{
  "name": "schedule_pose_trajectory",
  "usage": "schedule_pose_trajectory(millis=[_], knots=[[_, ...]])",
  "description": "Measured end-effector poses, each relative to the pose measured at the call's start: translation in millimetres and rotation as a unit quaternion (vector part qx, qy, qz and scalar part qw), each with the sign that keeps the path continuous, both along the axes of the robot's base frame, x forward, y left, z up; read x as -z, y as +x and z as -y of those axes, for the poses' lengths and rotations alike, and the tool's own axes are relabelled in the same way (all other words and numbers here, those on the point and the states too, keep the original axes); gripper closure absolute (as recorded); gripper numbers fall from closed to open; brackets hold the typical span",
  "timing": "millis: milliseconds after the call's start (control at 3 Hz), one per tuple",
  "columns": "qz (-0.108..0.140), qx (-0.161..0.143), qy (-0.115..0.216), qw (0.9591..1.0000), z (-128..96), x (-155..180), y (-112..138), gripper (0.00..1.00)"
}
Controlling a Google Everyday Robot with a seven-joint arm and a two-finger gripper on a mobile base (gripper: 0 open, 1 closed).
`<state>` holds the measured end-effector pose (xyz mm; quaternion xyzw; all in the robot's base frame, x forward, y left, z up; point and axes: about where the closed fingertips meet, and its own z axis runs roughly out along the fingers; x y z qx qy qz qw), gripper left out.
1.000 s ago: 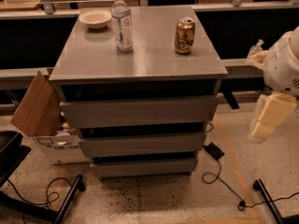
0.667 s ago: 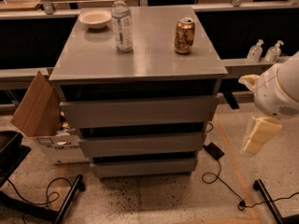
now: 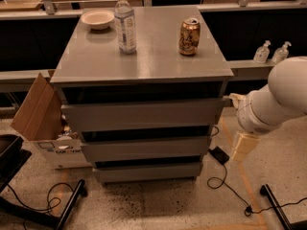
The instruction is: Open middle drawer
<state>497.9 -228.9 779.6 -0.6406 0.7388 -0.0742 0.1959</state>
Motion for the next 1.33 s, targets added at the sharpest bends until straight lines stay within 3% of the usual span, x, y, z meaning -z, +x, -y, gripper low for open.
schedule_pose_trajectory(millis=[333,667,1000,1333], knots=[[0.000,0.000,0.000,1.0000,0.0,0.0,0.0,0.00],[-0.015,-0.024,-0.017,0.9994,-26.8,34.5,0.1,0.00],[-0.029,-0.063,-0.027,0.9972,-64.3,89.3,1.1,0.00],[-0.031,-0.083,-0.036,0.9954,-88.0,134.9,4.6,0.00]])
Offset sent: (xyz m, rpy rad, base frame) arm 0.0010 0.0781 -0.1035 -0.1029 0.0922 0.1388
